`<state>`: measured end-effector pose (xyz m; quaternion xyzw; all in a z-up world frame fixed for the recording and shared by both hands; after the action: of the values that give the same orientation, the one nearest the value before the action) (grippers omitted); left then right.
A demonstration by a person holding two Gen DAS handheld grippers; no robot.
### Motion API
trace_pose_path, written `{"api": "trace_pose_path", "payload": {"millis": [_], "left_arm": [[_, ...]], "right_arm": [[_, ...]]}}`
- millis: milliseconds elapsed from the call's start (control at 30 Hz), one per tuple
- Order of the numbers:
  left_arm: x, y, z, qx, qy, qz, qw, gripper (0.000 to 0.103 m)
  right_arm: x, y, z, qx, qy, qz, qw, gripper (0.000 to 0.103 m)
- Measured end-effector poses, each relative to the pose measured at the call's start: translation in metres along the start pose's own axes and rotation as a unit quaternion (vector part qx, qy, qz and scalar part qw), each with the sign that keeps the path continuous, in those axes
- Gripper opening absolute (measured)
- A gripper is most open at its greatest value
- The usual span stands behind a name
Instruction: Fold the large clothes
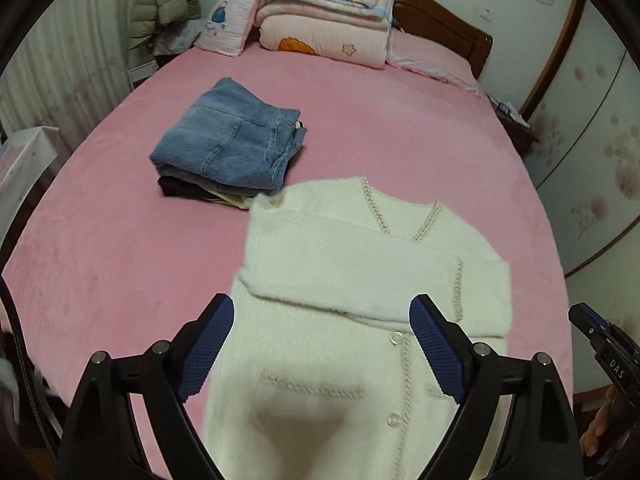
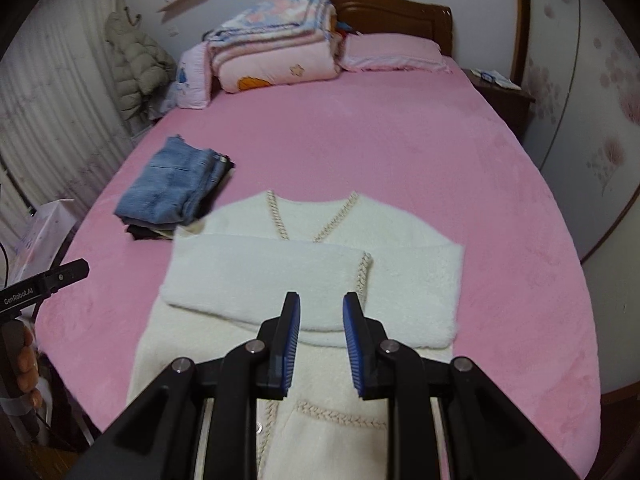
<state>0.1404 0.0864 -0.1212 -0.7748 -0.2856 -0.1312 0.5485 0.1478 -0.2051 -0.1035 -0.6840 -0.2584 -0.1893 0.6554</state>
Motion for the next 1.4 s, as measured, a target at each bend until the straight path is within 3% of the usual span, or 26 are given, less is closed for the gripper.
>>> {"api": "trace_pose_path", "payload": {"millis": [133, 233, 300, 533, 833, 1100, 1400], "left_arm": [[-0.018, -0.048, -0.007, 0.006, -0.004, -0.020, 0.9998, 0.089], [-0.031, -0.072, -0.004, 0.012, -0.003, -0.024, 0.9996, 0.089], [-0.043, -0.087, 0.002, 0.020, -0.001, -0.026, 0.9995, 0.089], [-0.090, -0.102, 0.038, 0.041, -0.004, -0.020, 0.9990, 0.089], [-0.158, -0.066, 0.075, 0.032, -0.016, 0.008, 0.9993, 0.089], [-0.233, 0.008, 0.124, 0.058, -0.016, 0.109, 0.9922, 0.089], [-0.265, 0.055, 0.178, 0.066, -0.070, 0.151, 0.9839, 0.089]], "right_arm": [[-0.004, -0.039, -0.003, 0.009, -0.008, -0.023, 1.000, 0.023], [-0.015, -0.064, -0.007, 0.019, -0.008, -0.031, 0.999, 0.034], [-0.024, -0.076, -0.009, 0.019, -0.007, -0.036, 0.999, 0.035], [-0.073, -0.102, -0.021, 0.007, 0.021, -0.026, 0.999, 0.035], [-0.160, -0.086, -0.029, -0.023, 0.050, 0.028, 0.998, 0.035], [-0.237, -0.037, -0.049, -0.054, 0.069, 0.101, 0.991, 0.035], [-0.304, 0.023, -0.091, -0.092, 0.084, 0.177, 0.976, 0.035]]}}
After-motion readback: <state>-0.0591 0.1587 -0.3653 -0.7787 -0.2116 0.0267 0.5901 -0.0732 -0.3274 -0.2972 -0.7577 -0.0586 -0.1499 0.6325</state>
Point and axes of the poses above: each gripper's, at about its wrist camera, not at the fingertips, and y roughly the way its jaws point, z to its left, x to its top, the point moved 1 cm from there along y, roughly the way its jaws point, and after that the axes turned 14 degrees about -x, right-handed, at the moved point
